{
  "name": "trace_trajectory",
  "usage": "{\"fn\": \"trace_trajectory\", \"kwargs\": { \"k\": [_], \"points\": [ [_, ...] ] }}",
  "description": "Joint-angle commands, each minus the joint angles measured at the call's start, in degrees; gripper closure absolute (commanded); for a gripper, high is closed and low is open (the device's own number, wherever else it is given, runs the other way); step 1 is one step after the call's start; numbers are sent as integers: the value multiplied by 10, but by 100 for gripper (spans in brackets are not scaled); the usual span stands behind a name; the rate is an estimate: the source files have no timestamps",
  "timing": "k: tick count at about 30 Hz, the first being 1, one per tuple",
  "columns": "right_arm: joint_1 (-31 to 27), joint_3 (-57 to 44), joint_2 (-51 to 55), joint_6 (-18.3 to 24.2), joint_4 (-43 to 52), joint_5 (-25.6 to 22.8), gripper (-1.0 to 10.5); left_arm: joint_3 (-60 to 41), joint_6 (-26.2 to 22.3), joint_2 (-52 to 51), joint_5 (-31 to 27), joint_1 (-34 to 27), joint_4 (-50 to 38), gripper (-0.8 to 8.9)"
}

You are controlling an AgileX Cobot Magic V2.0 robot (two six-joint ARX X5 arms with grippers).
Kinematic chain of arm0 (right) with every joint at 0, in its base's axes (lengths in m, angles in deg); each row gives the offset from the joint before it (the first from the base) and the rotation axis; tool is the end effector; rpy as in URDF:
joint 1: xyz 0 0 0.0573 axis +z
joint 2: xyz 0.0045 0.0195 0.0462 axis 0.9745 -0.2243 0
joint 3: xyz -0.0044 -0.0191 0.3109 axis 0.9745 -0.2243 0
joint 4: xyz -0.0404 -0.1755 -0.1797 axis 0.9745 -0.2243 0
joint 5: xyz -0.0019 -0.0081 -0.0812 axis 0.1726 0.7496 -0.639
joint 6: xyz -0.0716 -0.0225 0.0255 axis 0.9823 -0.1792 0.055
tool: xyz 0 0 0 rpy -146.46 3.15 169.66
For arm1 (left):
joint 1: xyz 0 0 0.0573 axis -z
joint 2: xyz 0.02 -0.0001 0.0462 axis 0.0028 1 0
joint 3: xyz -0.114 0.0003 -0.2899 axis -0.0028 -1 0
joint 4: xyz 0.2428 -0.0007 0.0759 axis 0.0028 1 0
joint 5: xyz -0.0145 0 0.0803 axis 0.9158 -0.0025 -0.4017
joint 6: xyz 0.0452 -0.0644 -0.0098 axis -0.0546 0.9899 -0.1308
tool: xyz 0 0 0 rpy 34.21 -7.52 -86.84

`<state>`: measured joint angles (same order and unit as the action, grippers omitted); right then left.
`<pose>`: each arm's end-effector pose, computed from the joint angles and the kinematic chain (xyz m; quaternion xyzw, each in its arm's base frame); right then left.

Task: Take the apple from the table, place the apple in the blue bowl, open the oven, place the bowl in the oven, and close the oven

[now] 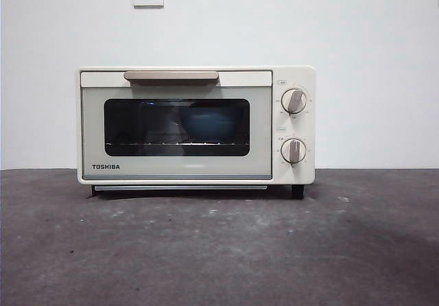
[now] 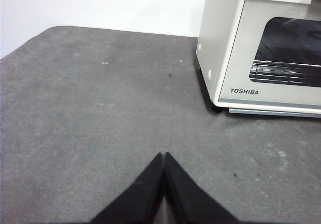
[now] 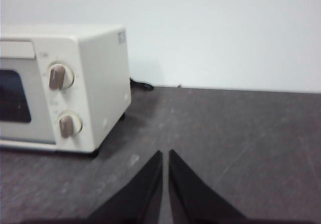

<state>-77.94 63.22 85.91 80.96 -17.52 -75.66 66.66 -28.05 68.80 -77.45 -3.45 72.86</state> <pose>0.0870 0.0102 0.1723 0.0227 -0.0144 0.0818 0.9963 0.0851 -0.0002 0.1518 -0.0384 0.0758 -0.0066 0.9964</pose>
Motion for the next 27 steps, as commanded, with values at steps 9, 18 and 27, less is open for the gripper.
{"fn": "trace_trajectory", "kwargs": {
  "k": [9, 18, 27],
  "points": [
    [39, -3, 3, -11, -104, -2, 942, -12, 2, -1, -1, -1, 5, 806],
    [39, -3, 3, -29, -105, 2, 942, -12, 2, -1, -1, -1, 5, 806],
    [39, -3, 3, -29, -105, 2, 942, -12, 2, -1, -1, -1, 5, 806]
  ]
}}
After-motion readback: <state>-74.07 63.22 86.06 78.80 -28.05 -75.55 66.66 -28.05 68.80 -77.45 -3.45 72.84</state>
